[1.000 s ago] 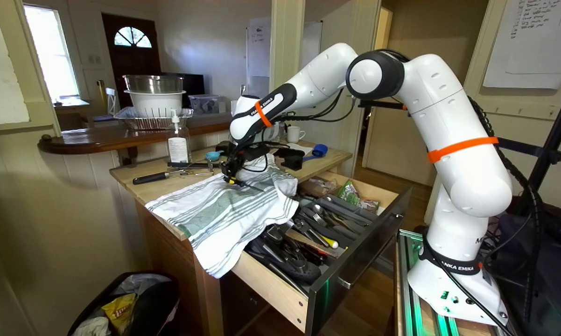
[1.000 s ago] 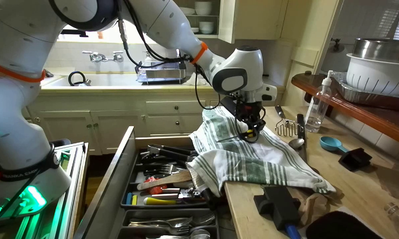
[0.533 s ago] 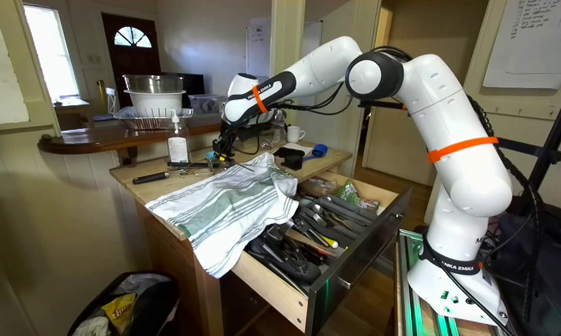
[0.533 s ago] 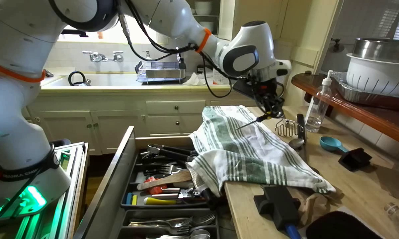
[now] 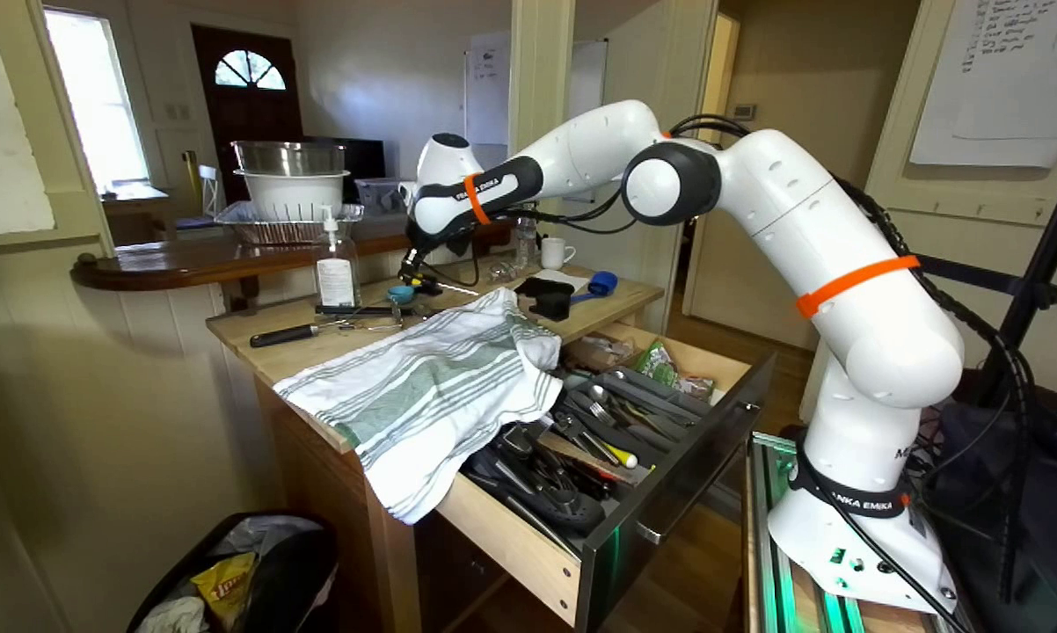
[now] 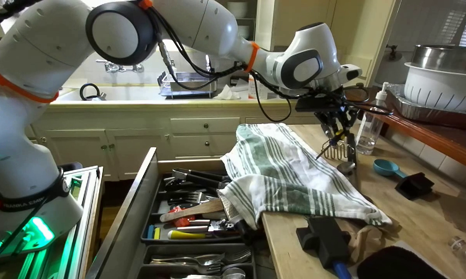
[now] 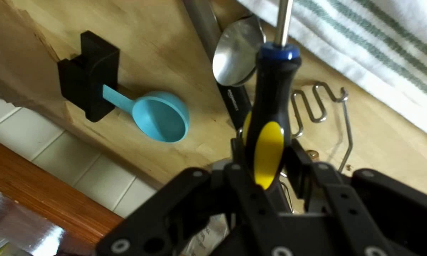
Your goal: Unfold the green and white towel and lay it out on the countertop.
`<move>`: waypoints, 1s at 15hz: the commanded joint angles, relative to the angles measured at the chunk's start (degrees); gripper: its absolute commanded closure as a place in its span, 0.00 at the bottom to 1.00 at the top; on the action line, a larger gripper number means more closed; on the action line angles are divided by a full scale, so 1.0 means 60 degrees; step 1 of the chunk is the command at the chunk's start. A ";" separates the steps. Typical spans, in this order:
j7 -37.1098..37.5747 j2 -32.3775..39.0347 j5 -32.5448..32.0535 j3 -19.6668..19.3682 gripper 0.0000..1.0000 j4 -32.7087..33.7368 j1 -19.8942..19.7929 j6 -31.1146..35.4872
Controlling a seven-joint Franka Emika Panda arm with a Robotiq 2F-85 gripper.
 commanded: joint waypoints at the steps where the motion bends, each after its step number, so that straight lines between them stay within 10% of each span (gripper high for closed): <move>1: -0.0039 0.0141 -0.0110 0.0091 0.68 0.0198 -0.0086 -0.0041; 2: -0.0065 0.0215 -0.0126 0.0091 0.68 0.0299 -0.0087 -0.0042; 3: -0.0085 0.0248 -0.0133 0.0093 0.92 0.0359 -0.0083 -0.0043; 8: -0.2342 0.1529 -0.0667 0.0259 0.92 0.1540 -0.0696 0.1671; 15: -0.7043 0.3303 -0.0192 0.2142 0.92 0.3529 -0.2024 0.1244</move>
